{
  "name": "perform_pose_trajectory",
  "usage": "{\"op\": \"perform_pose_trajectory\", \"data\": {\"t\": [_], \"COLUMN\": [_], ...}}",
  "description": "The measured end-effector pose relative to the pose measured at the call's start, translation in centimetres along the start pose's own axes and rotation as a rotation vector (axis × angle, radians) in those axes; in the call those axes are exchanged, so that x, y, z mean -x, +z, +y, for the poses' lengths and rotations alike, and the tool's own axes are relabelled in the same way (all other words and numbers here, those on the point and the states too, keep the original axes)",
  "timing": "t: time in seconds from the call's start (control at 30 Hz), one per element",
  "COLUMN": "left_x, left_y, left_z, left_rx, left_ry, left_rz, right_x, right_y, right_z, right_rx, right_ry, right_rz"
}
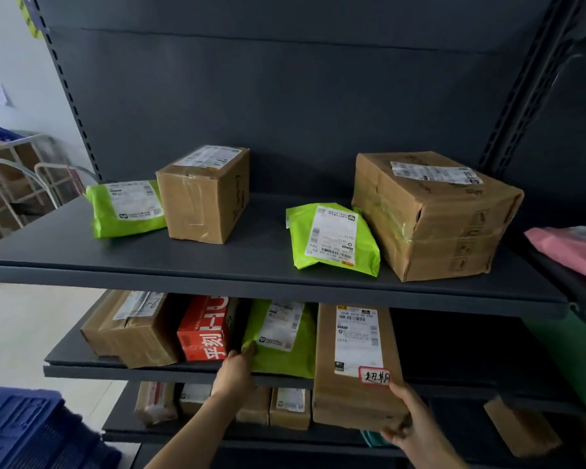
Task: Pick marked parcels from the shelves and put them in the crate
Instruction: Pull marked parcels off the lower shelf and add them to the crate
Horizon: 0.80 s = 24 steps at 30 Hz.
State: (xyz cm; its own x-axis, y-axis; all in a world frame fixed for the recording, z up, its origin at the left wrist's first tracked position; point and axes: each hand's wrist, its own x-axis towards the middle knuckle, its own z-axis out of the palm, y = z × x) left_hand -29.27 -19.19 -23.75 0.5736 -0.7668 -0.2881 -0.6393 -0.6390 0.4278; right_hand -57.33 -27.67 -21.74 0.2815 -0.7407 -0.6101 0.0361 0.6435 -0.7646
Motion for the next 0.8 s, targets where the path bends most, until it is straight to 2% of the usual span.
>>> {"op": "perform_pose_trajectory", "data": {"t": [0.27,0.4,0.47,0.57,0.63,0.7,0.8], "left_x": [-0.1,0.0,0.5,0.7,0.3,0.1,-0.6], "left_y": [1.3,1.4,0.6,-1.5,-2.8,-4.3,-5.5], "left_z": [2.3,3.4,3.4,2.3,0.8,-0.5,-2.5], "left_rx": [-0.076,-0.098,-0.149,-0.184,-0.186,-0.085,-0.034], "left_ry": [0.152,0.151,0.154,0.258,0.22,0.096,-0.12], "left_rz": [0.015,0.045,0.126,0.396,0.489,0.515,0.399], "right_x": [1.0,1.3,1.2,1.0,1.1,1.2,1.1], "right_y": [-1.4,-2.2,-2.1,-1.2,-0.1,1.4,3.5], "right_z": [-1.7,-2.1,-2.0,-1.6,-1.4,-1.0,-0.2], "right_rx": [-0.033,-0.008,-0.027,-0.081,-0.076,-0.037,-0.028], "right_ry": [-0.076,-0.141,-0.185,-0.203,-0.19,-0.17,-0.136], "right_rz": [0.024,0.049,0.067,0.03,-0.035,-0.082,-0.128]}}
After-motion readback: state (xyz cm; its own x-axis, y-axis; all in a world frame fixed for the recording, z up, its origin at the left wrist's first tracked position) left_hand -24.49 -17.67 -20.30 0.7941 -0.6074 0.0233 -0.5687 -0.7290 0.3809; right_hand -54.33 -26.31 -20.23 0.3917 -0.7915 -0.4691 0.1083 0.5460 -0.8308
